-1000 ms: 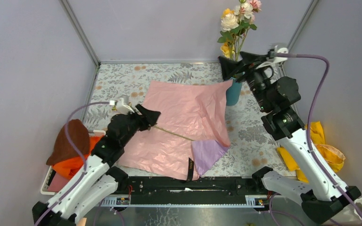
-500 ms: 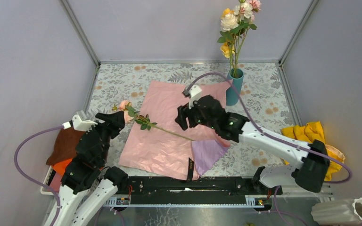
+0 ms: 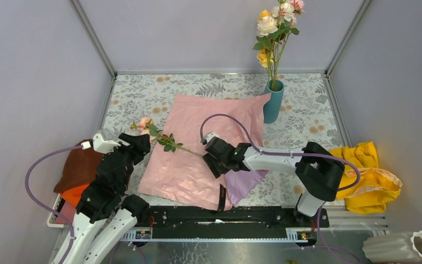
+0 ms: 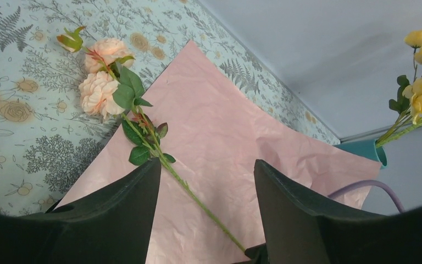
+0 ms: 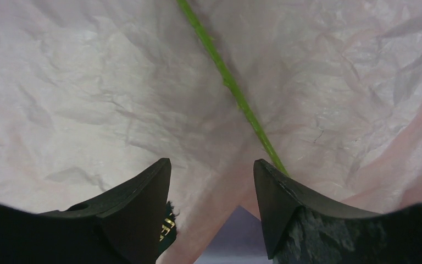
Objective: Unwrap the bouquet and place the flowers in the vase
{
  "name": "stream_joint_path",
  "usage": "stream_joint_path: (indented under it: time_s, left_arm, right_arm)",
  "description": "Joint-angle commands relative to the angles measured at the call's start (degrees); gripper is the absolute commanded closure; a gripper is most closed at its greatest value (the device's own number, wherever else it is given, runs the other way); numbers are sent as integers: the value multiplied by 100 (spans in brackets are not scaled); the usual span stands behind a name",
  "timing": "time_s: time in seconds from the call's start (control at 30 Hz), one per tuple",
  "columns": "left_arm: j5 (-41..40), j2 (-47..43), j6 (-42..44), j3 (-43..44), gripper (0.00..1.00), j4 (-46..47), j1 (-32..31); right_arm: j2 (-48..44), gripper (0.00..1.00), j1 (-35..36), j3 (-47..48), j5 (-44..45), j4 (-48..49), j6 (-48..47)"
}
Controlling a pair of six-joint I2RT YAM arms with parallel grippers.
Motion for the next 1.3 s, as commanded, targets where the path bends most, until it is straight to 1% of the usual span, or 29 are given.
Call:
stream_joint_path:
  time_s: [0.0, 0.27, 0.5, 0.57, 0.63, 0.67, 0.73, 0.87, 1.07, 1.2, 1.27]
  left_arm:
    - [130, -137, -72, -167, 30, 37, -18]
    - [256, -285, -19, -328, 30, 22, -18]
    - [214, -408, 10, -409, 30, -22, -18]
    - [215, -421, -6, -438, 30, -24, -18]
    - [231, -409, -16, -456, 30, -24, -17]
    - [245, -393, -8, -446, 30, -24, -18]
    - [269, -366, -7, -435, 30, -24, -21]
    - [324, -333, -9, -455, 30, -3, -23]
    - [344, -329, -40, -521, 30, 44, -18]
    - [382, -284, -34, -546, 30, 90, -18]
    - [381, -264, -34, -548, 30, 92, -14]
  right_arm:
    - [241, 36, 26, 115, 389, 17, -9]
    - [889, 35, 17, 617, 896, -190, -322]
    - [1028, 35, 18, 795, 855, -298, -485]
    - [1081, 41, 18, 802, 823, -298, -548]
    - [1194, 51, 18, 826, 776, -308, -570]
    - [1262, 53, 18, 849, 754, -326, -560]
    - [1382, 53, 18, 861, 745, -344, -539]
    - [1500, 50, 15, 891, 759, -384, -498]
    - [1007, 39, 18, 1037, 1078, -638, -553]
    - [797, 35, 10, 1108, 1244, -738, -666]
    - [836, 35, -27, 1103, 1238, -728, -726]
